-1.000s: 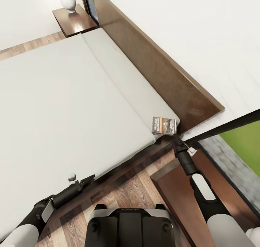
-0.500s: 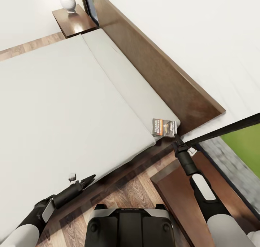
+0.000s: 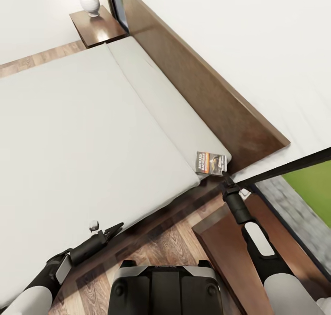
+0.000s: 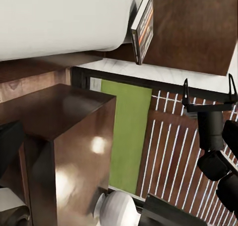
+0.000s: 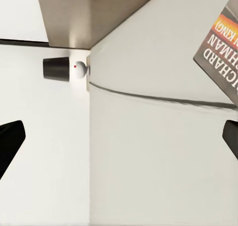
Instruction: In the bedroom, move the book from the bed onto either nightstand, and place the two sandals side by side next to the bed.
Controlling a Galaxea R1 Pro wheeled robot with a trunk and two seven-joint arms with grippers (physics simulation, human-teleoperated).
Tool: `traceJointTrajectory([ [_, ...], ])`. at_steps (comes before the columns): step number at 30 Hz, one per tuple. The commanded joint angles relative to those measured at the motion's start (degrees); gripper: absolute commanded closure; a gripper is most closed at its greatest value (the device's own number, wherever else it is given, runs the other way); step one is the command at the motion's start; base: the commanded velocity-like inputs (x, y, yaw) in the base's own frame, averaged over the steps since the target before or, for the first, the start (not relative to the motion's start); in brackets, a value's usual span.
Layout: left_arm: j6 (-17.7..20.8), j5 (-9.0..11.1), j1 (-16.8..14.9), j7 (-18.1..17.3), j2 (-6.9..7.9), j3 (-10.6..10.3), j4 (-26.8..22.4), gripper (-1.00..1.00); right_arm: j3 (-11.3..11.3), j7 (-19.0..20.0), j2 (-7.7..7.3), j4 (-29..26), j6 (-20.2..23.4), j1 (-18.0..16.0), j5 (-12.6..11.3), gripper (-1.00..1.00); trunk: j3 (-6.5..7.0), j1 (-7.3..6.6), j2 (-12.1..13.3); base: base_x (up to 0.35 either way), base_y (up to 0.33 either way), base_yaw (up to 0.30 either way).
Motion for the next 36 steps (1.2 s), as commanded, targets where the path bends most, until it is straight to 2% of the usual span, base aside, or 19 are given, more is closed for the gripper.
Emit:
traceJointTrajectory([
  [1, 0.6, 0.0, -0.03, -0.21, 0.0, 0.11, 0.02, -1.0, -0.05, 0.14, -0.01, 0.01, 0.56, -0.01, -0.6, -1.0, -0.04, 0.03, -0.08, 0.0, 0.0, 0.182],
  [6, 0.6, 0.0, -0.03, -0.21, -0.02, 0.09, 0.02, -1.0, -0.05, 0.14, -0.05, 0.02, 0.56, -0.01, -0.6, -1.0, 0.01, 0.03, -0.08, 0.0, 0.0, 0.16],
  [18, 0.6, 0.0, -0.03, -0.21, -0.06, 0.07, 0.02, -1.0, -0.05, 0.18, -0.05, 0.02, 0.56, -0.01, -0.6, -1.0, 0.0, 0.03, -0.08, 0.0, 0.0, 0.031],
  [36, 0.69, 0.0, -0.03, -0.21, -0.4, 0.07, 0.02, -1.0, -0.05, 0.15, -0.06, 0.01, 0.56, 0.03, -0.6, -1.0, -0.68, 0.03, -0.08, 0.0, 0.0, 0.241],
])
